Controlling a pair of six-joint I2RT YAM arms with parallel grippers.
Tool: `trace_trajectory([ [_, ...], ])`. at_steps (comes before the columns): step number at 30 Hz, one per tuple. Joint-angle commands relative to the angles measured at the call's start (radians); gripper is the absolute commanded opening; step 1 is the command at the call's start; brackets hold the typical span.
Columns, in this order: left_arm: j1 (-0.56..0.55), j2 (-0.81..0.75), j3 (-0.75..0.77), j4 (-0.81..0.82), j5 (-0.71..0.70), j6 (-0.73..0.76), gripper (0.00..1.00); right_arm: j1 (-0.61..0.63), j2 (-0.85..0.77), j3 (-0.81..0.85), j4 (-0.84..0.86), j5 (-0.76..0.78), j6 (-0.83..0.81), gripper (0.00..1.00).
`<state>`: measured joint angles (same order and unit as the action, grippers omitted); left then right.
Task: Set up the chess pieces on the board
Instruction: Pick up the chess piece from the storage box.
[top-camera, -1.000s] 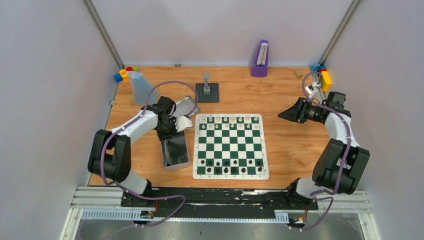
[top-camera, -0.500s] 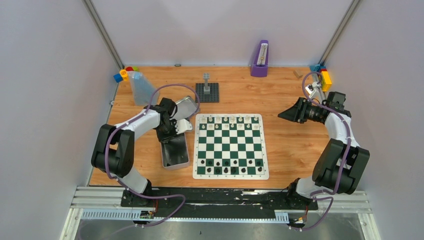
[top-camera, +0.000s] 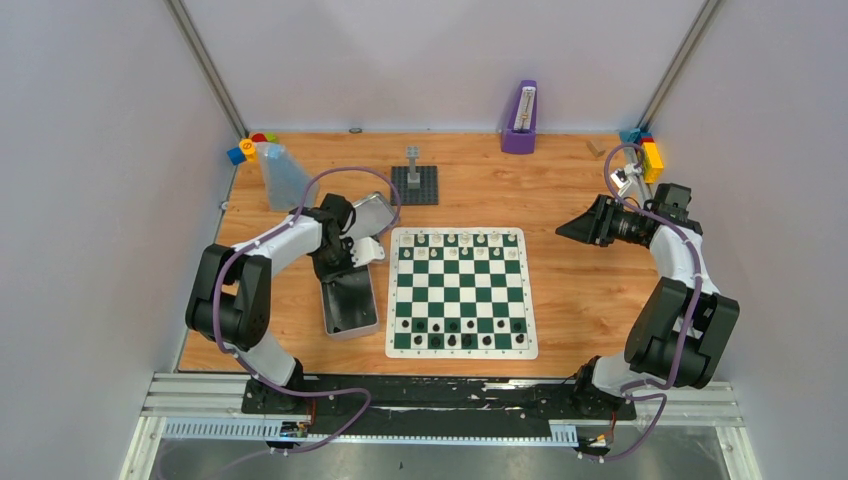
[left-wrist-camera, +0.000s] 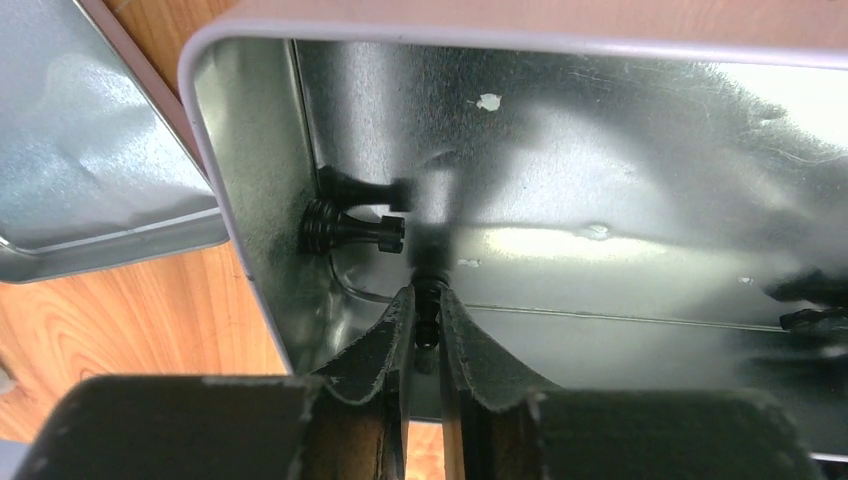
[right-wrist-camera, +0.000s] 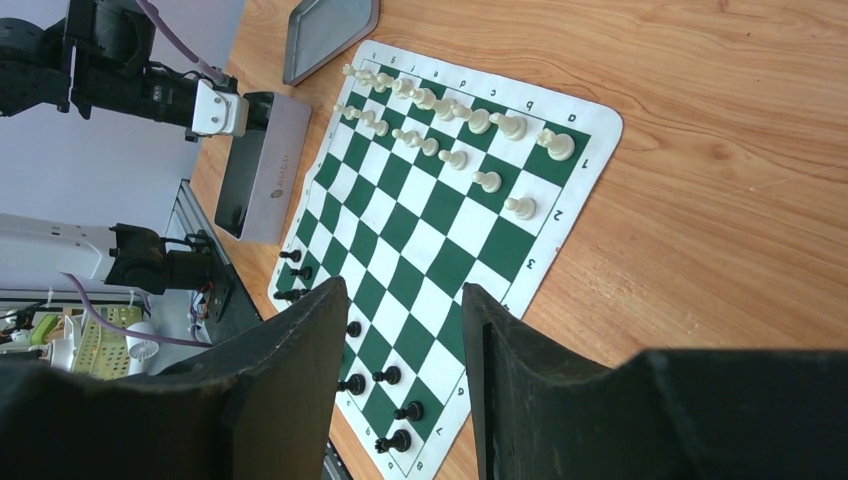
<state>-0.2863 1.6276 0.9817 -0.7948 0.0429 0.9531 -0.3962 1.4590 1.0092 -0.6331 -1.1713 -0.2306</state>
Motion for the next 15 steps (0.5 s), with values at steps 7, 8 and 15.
trace_trajectory([
  [7,0.007,-0.007,0.042,-0.042,-0.001,0.022,0.21,-0.003,-0.007,0.039,0.003,-0.037,-0.029,0.47],
  [8,0.007,-0.006,0.04,-0.042,-0.008,0.022,0.21,-0.003,-0.008,0.039,0.003,-0.037,-0.029,0.47],
  [15,0.007,-0.004,0.035,-0.035,-0.015,0.024,0.22,-0.003,-0.008,0.039,0.003,-0.037,-0.03,0.47],
])
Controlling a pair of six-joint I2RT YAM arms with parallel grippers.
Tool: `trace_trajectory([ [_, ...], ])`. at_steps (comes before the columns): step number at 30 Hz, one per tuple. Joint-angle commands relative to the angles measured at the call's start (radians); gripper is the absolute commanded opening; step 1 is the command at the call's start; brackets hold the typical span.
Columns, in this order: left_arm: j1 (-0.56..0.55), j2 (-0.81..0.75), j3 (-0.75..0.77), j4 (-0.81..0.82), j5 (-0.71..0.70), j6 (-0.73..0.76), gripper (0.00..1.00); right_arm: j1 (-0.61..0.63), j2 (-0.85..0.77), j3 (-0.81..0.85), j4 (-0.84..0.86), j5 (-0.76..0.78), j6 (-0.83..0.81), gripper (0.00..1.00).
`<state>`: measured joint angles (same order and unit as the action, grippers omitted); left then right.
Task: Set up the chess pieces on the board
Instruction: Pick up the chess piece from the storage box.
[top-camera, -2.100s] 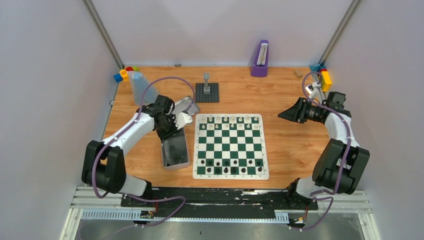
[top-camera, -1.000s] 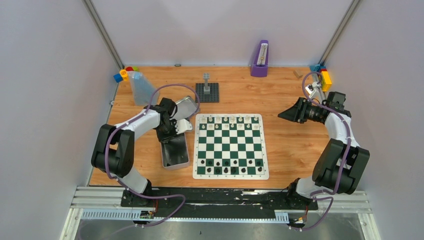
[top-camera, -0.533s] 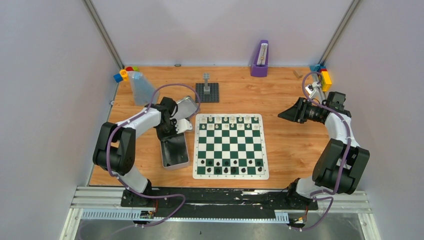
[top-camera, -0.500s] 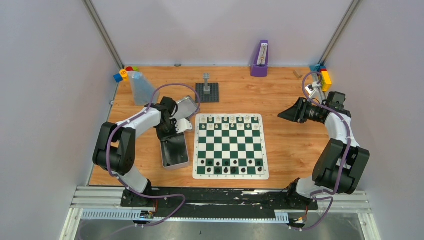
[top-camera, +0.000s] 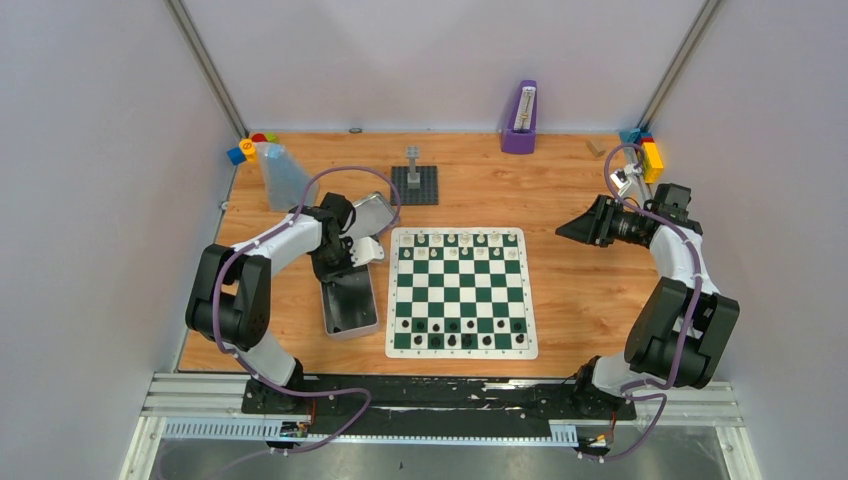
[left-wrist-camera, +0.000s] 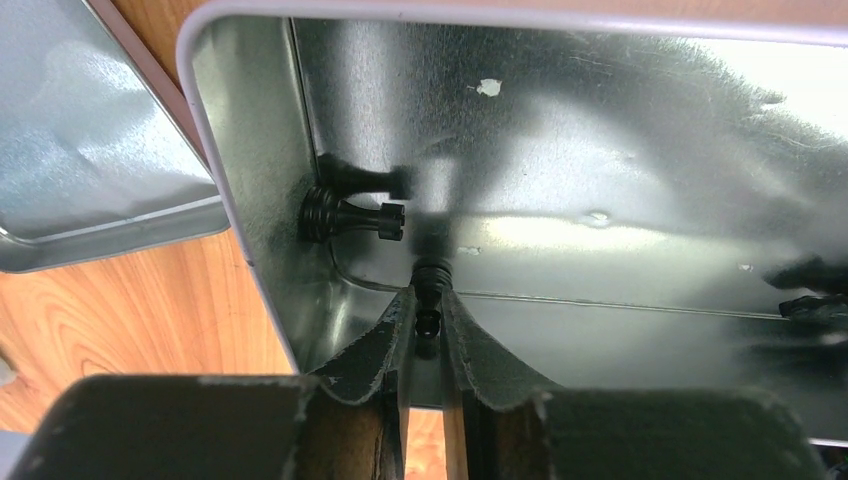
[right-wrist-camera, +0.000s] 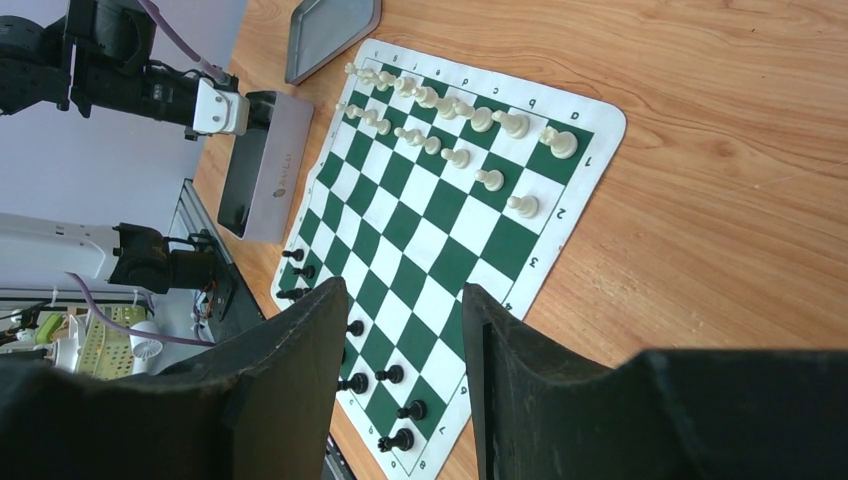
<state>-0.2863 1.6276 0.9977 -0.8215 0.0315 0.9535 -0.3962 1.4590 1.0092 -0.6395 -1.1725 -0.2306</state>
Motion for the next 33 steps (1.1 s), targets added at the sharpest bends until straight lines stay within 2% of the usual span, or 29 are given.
trace_trajectory([
  [1,0.007,-0.004,0.018,-0.01,-0.003,0.023,0.21,-0.003,-0.008,0.04,0.009,-0.037,-0.03,0.47],
  [12,0.007,-0.015,0.028,-0.028,0.008,0.016,0.13,-0.002,-0.005,0.04,0.007,-0.038,-0.029,0.47],
  [21,-0.013,-0.049,0.104,-0.105,0.098,-0.051,0.05,-0.002,-0.005,0.042,0.008,-0.039,-0.029,0.47],
  [29,-0.16,-0.085,0.208,-0.212,0.088,-0.153,0.03,-0.002,-0.012,0.042,0.006,-0.036,-0.03,0.47],
  [33,-0.327,-0.061,0.325,-0.284,0.071,-0.229,0.04,-0.002,-0.015,0.047,0.006,-0.03,-0.028,0.47],
])
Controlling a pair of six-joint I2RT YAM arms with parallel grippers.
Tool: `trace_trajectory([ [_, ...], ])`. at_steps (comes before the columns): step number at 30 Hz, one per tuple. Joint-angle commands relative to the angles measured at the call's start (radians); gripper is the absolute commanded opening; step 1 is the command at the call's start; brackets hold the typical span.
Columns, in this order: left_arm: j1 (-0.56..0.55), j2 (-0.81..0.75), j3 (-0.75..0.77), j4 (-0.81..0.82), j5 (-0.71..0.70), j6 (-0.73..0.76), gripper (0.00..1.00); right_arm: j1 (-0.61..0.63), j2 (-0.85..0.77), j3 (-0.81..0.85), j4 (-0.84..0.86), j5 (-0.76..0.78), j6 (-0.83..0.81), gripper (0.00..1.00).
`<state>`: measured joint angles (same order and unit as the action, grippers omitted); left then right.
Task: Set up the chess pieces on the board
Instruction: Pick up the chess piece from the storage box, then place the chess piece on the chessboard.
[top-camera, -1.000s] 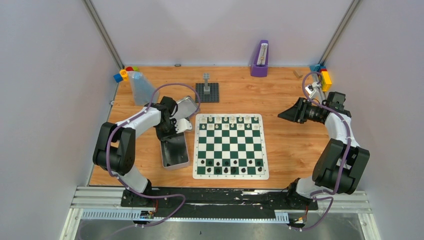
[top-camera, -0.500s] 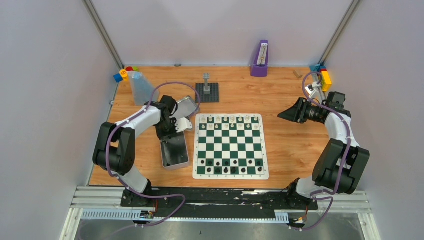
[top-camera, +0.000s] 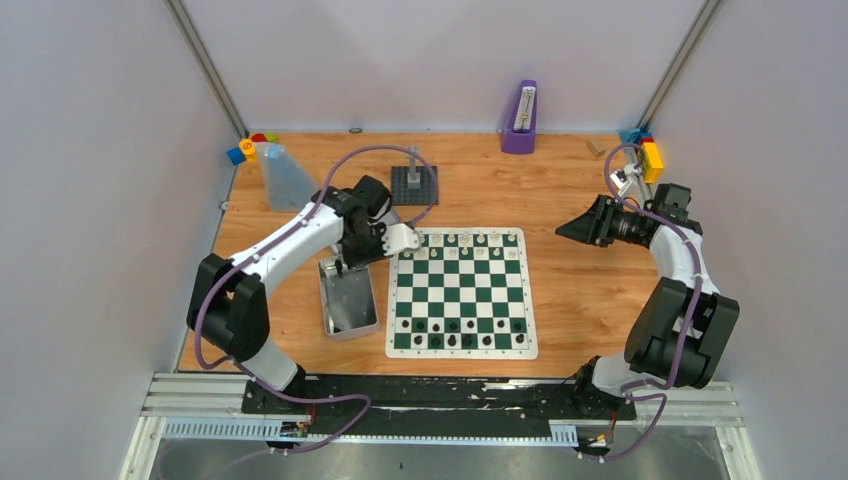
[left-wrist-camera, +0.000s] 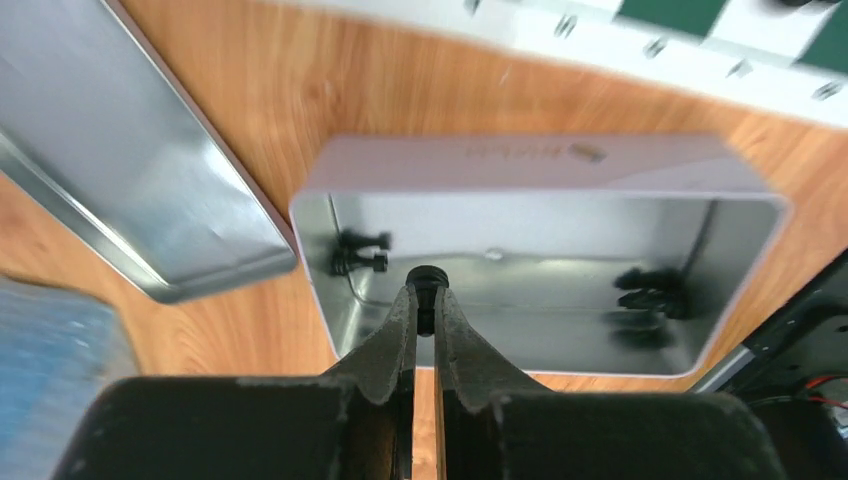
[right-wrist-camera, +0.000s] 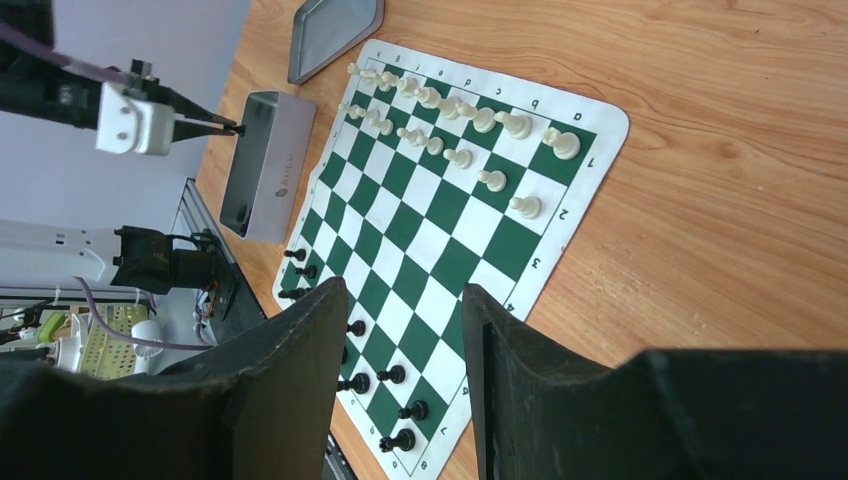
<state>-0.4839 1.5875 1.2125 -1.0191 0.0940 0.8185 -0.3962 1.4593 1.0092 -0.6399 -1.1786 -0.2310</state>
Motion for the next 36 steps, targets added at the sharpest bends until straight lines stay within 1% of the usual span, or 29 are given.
trace_trajectory([
  [1,-0.165,0.005,0.159,-0.107,0.003,-0.118,0.04,-0.003,-0.017,0.051,0.006,-0.017,-0.025,0.47],
  [4,-0.286,0.077,0.268,-0.145,-0.018,-0.161,0.04,-0.003,-0.021,0.055,0.006,0.003,-0.018,0.46],
  [8,-0.434,0.231,0.505,-0.199,-0.037,-0.206,0.05,-0.004,-0.036,0.058,0.007,0.037,-0.012,0.46],
  [9,-0.456,0.288,0.546,-0.21,-0.037,-0.218,0.05,-0.003,-0.042,0.061,0.008,0.047,-0.01,0.46],
  [10,-0.5,0.315,0.626,-0.235,-0.036,-0.225,0.05,-0.004,-0.045,0.062,0.007,0.057,-0.008,0.45],
  [14,-0.611,0.503,0.835,-0.298,-0.043,-0.256,0.05,-0.008,-0.058,0.068,0.006,0.089,0.0,0.45],
  [18,-0.68,0.612,0.967,-0.323,-0.068,-0.264,0.06,-0.017,-0.063,0.071,0.006,0.105,0.008,0.45],
  [22,-0.705,0.692,0.995,-0.31,-0.065,-0.272,0.06,-0.028,-0.066,0.069,0.006,0.098,0.015,0.45],
  [36,-0.721,0.758,0.975,-0.263,0.02,-0.32,0.08,-0.031,-0.046,0.069,0.003,0.07,0.021,0.45],
])
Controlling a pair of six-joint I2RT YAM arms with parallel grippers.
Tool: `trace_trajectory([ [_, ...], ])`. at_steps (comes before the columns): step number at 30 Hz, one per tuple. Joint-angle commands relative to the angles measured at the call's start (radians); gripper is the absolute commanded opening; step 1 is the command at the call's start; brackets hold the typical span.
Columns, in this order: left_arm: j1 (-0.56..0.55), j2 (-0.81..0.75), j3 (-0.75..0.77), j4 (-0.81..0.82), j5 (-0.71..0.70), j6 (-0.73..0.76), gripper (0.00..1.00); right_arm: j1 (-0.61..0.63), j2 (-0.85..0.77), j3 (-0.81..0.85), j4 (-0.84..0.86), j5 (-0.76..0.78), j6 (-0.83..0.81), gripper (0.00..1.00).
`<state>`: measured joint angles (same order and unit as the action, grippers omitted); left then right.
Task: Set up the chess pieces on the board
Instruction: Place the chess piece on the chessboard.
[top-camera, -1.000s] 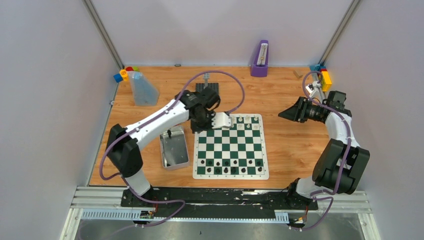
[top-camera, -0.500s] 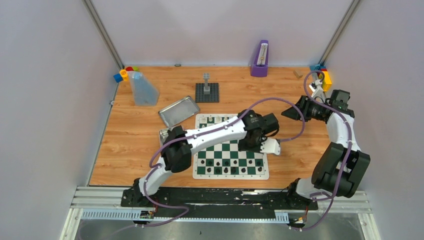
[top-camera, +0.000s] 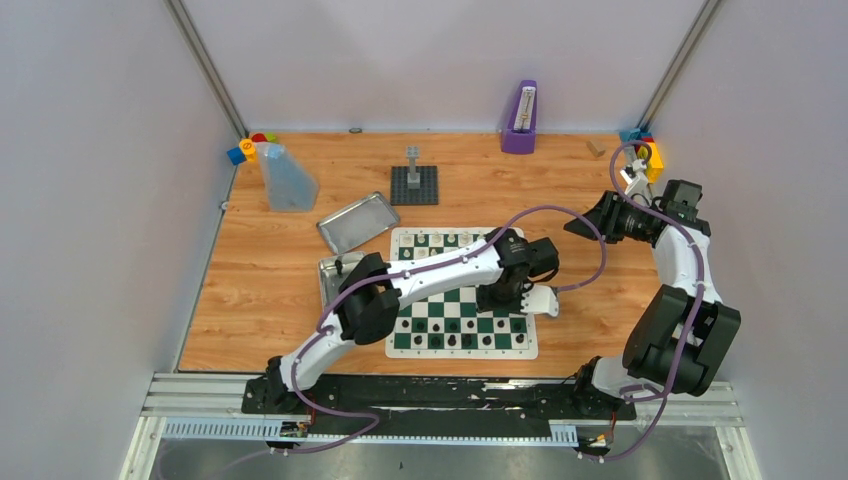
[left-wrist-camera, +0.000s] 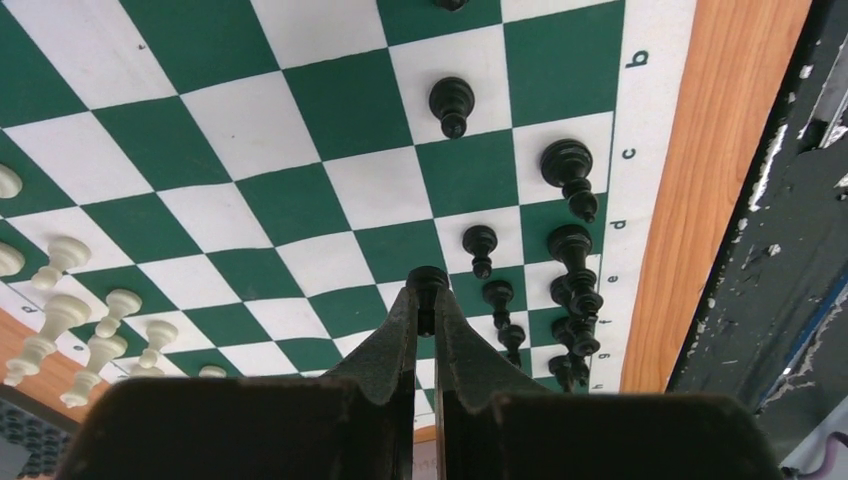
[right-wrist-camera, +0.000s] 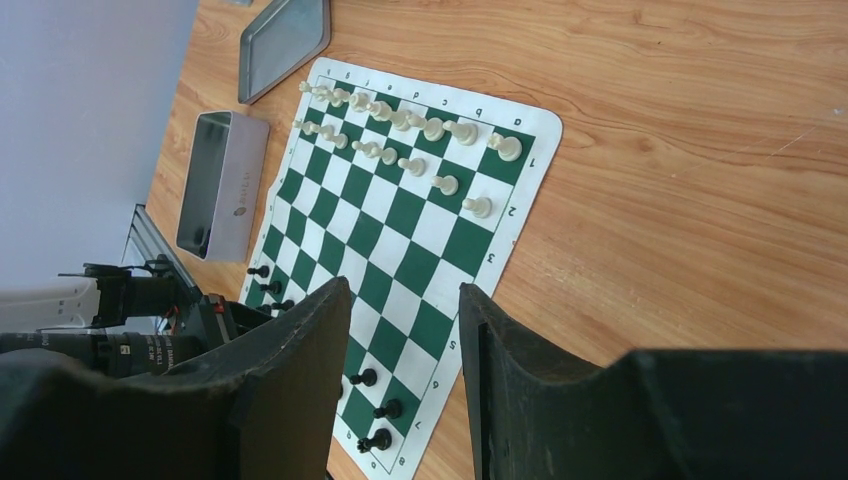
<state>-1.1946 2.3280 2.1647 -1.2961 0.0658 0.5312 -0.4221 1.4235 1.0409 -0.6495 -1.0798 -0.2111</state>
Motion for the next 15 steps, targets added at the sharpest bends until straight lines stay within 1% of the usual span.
trace_trajectory([
  [1,-0.011,0.02,0.023,0.017,0.058,-0.038,0.08,-0.005,-0.01,0.038,0.012,-0.032,0.001,0.45],
  [15,-0.03,0.056,0.013,0.05,0.095,-0.057,0.09,-0.005,-0.002,0.039,0.007,-0.041,-0.004,0.45],
])
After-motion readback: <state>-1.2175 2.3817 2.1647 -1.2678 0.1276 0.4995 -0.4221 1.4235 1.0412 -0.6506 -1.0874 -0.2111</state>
